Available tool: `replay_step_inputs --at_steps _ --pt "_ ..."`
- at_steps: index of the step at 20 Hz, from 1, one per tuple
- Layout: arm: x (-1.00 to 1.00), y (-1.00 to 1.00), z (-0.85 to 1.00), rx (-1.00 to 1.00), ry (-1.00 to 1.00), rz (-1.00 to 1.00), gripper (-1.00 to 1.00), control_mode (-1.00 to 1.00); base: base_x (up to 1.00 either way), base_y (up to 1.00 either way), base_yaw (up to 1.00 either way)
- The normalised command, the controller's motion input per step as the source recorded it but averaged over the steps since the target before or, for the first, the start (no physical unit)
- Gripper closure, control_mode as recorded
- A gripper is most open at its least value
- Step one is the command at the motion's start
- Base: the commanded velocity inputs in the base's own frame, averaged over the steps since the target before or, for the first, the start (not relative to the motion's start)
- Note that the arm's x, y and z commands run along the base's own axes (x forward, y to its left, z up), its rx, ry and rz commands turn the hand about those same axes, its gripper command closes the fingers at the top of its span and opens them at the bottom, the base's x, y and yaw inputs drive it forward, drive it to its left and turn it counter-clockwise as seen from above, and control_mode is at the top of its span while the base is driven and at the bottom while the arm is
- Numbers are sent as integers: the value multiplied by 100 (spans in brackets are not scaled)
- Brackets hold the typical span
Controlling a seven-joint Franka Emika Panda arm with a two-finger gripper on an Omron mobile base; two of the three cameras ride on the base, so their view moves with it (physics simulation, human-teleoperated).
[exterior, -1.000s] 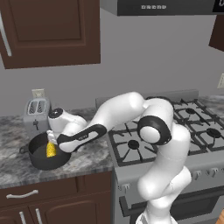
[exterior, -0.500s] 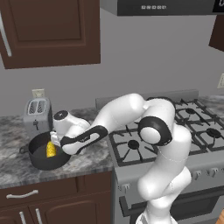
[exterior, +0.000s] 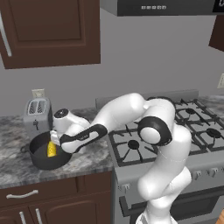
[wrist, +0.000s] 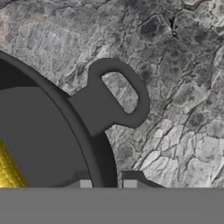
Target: Turn on the sink faucet. Then move the corn from the counter to the sink. Turn off the sink. Move the vegetable from the sink to the pot next to the stove. Finally move the pot to the rear center burner.
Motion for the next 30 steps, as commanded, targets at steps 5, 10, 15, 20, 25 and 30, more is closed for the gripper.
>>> replay_step_inputs --at_steps 5,10,15,20,25,30 --pt "-43 -26 17 0 -15 -9 100 -100 0 0 0" --pt "-43 -52 53 1 -13 -19 100 -100 0 0 0" --pt "-49 -76 48 9 0 -28 100 -100 0 0 0" --pt "-53 -79 55 8 0 -31 100 -100 0 0 0" --pt "-48 -80 53 4 0 -29 100 -100 0 0 0" --pt "-45 -79 52 5 0 -30 100 -100 0 0 0"
